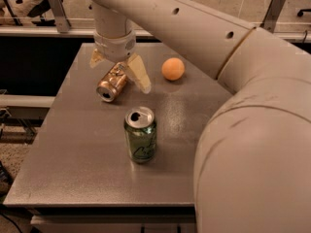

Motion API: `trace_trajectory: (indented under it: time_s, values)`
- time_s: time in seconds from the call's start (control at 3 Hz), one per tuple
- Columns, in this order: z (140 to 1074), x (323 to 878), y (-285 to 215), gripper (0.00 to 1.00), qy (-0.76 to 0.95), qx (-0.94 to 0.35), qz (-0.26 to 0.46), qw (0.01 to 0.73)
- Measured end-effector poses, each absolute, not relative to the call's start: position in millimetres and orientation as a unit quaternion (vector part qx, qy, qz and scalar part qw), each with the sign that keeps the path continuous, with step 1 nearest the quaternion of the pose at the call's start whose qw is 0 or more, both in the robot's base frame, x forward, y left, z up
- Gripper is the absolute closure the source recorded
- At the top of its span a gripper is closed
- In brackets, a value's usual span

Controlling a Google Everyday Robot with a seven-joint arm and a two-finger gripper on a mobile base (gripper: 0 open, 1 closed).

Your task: Place orange can upright

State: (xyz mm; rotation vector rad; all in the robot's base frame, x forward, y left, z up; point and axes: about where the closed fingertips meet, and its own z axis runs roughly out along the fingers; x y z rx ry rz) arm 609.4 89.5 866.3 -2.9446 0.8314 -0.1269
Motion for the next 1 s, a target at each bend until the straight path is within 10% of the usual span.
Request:
trace_trajectory:
  time_s: [0.33, 1.0]
  values:
    - [851.9, 604.7, 102.2, 0.03, 0.228, -0.973, -0.039, 0.016]
    - [852.7, 600.7, 110.1, 0.57, 0.207, -0.978, -0.029, 0.01]
